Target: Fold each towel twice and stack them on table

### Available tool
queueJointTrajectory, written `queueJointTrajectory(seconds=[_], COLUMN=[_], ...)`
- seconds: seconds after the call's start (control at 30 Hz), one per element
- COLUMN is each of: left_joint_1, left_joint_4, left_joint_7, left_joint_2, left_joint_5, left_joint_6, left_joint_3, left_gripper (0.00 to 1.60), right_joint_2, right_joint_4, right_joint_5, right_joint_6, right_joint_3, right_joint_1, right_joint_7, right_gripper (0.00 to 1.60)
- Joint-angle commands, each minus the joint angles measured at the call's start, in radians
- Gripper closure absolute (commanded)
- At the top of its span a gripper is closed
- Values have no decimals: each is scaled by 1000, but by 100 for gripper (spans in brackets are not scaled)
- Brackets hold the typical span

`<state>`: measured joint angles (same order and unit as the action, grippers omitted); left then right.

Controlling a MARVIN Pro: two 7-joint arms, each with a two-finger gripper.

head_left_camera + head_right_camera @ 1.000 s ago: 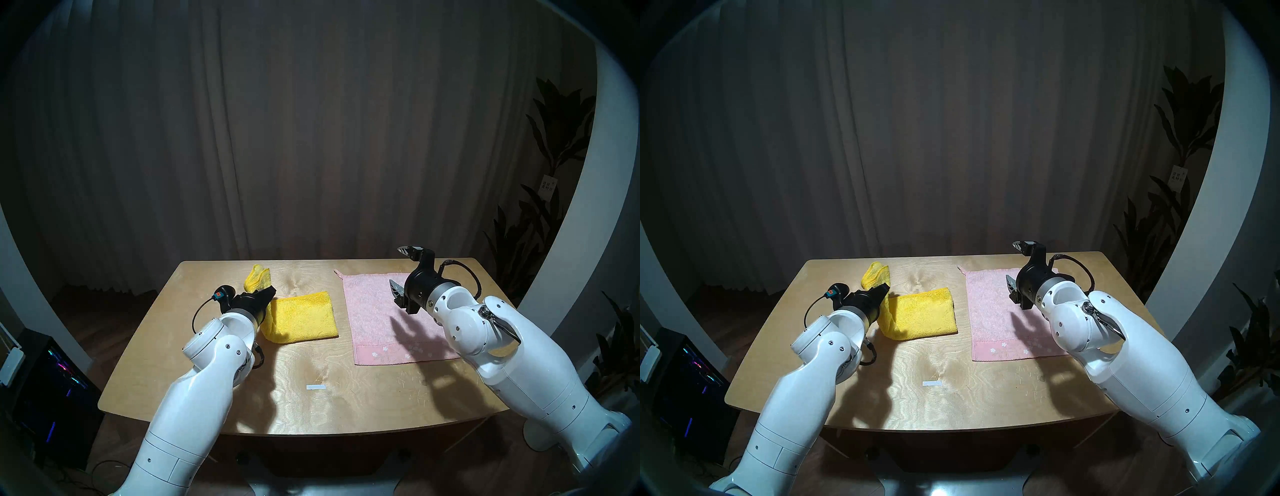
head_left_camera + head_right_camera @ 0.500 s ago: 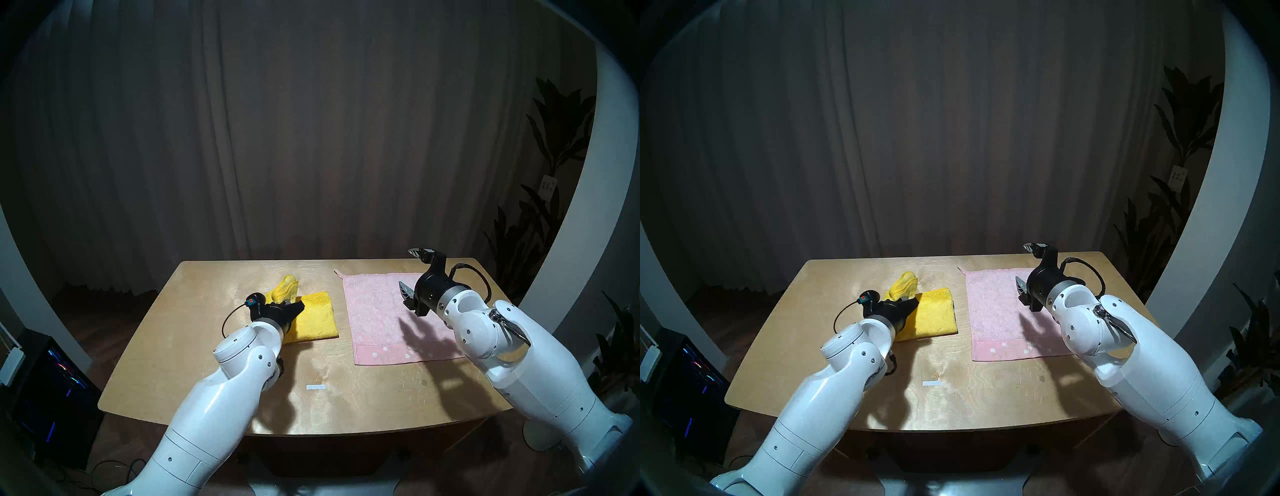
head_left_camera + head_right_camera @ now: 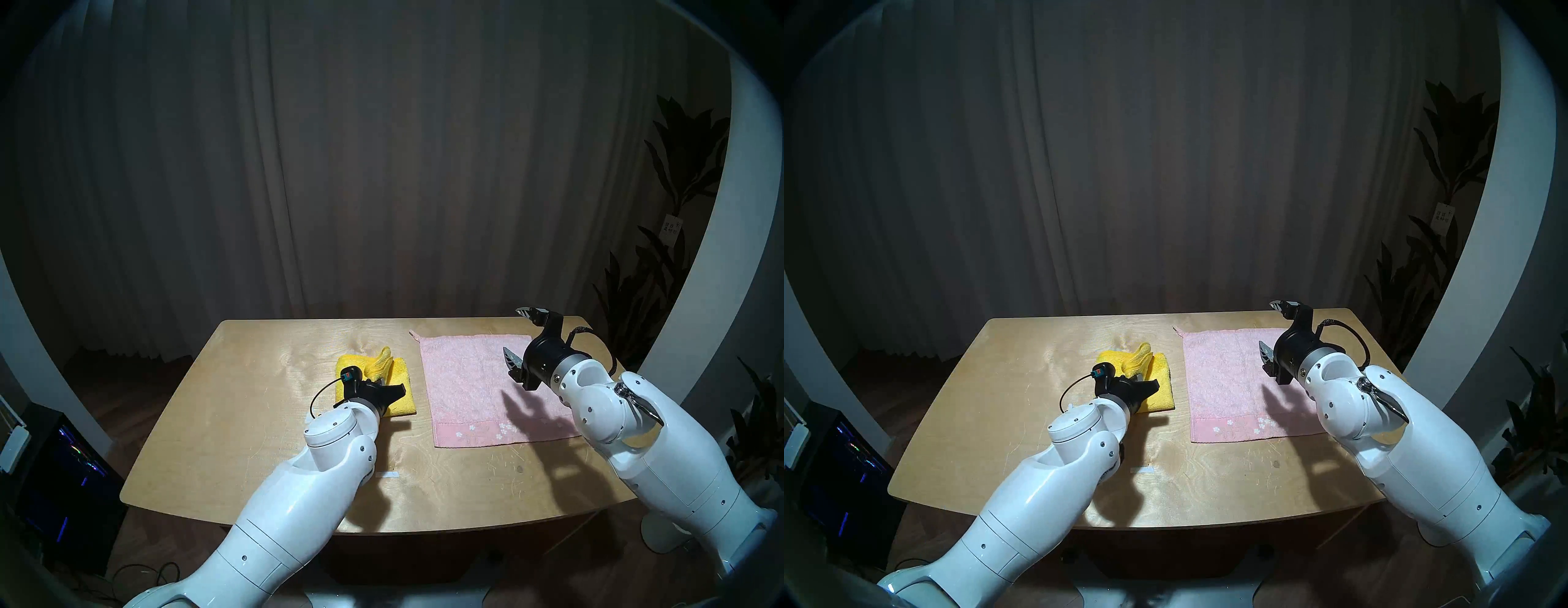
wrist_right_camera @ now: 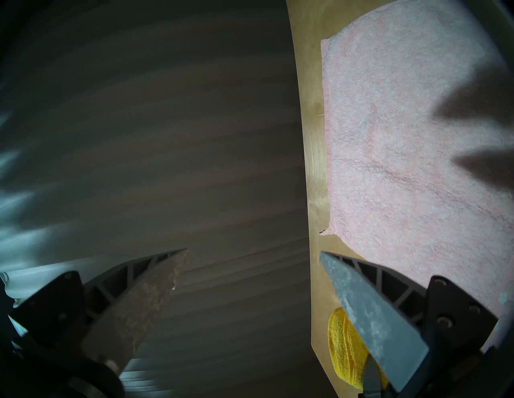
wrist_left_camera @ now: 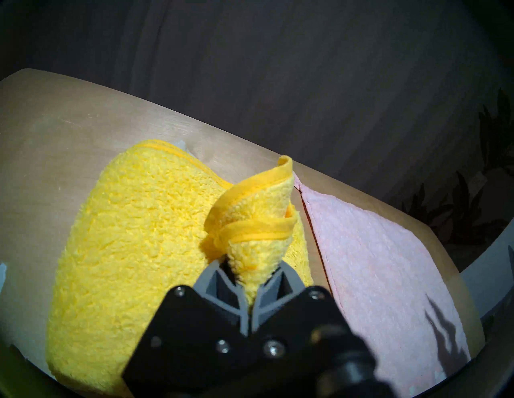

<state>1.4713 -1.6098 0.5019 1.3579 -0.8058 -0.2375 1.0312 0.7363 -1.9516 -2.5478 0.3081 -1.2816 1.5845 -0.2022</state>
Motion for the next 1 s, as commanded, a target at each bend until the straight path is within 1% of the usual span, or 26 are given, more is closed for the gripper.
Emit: queueJointTrajectory(seconds=[0.0, 0.03, 0.07, 0.13, 0.17, 0.2, 0.23, 0.27, 0.33, 0.37, 0.43, 0.63, 0.7, 0.73, 0.77, 0.8, 0.83, 0.87, 0.93, 0.97], left_joint_1=[-37, -36, -34, -32, -31, -29, -28, -27, -26, -25, -20, -2, 6, 10, 13, 18, 21, 20, 23, 24], left_joint_4=[-22, -25, -28, -32, -34, -35, -36, -38, -40, -40, -47, -98, -116, -125, -132, -140, -146, -148, -150, -150], left_joint_7=[12, 9, 11, 19, 24, 25, 26, 26, 28, 29, 33, 15, -2, -12, -22, -47, -54, -79, -111, -129], left_joint_2=[11, 6, 5, 4, 5, 6, 5, 4, 1, 2, 6, -7, -16, -21, -24, -31, -33, -43, -48, -52], left_joint_5=[29, 33, 33, 39, 38, 37, 38, 36, 40, 39, 30, 9, 3, -3, -10, -29, -42, -57, -91, -105], left_joint_6=[5, 2, 0, -4, -6, -7, -6, -9, -9, -8, -6, -19, -23, -27, -29, -35, -43, -56, -70, -77], left_joint_3=[-11, -15, -16, -20, -19, -20, -22, -23, -29, -31, -27, -31, -35, -37, -37, -34, -32, -33, -25, -24], left_gripper=[160, 160, 119, 48, 9, 11, 26, 26, 19, 21, 16, 23, 23, 27, 26, 27, 32, 36, 41, 47], right_joint_2=[-12, -12, -12, -13, -14, -14, -15, -16, -18, -19, -22, -30, -34, -35, -36, -37, -38, -39, -42, -44], right_joint_4=[-2, 0, 1, 3, 5, 6, 6, 6, 7, 7, 6, 5, 6, 6, 6, 7, 7, 8, 10, 10], right_joint_5=[-7, -9, -11, -14, -15, -16, -18, -18, -20, -21, -23, -26, -25, -25, -26, -26, -26, -27, -28, -28], right_joint_6=[-22, -25, -28, -32, -34, -36, -38, -40, -43, -44, -45, -45, -47, -48, -48, -49, -50, -50, -51, -52], right_joint_3=[-29, -31, -32, -35, -36, -38, -39, -40, -42, -43, -46, -53, -53, -53, -54, -54, -55, -57, -60, -62], right_joint_1=[7, 8, 9, 10, 11, 12, 13, 14, 17, 18, 21, 30, 32, 33, 34, 35, 36, 37, 40, 41], right_joint_7=[29, 30, 32, 34, 36, 37, 38, 40, 42, 43, 45, 47, 48, 48, 49, 49, 50, 51, 53, 53], right_gripper=[0, 0, 0, 0, 0, 0, 0, 0, 0, 0, 0, 0, 0, 0, 0, 0, 0, 0, 0, 0])
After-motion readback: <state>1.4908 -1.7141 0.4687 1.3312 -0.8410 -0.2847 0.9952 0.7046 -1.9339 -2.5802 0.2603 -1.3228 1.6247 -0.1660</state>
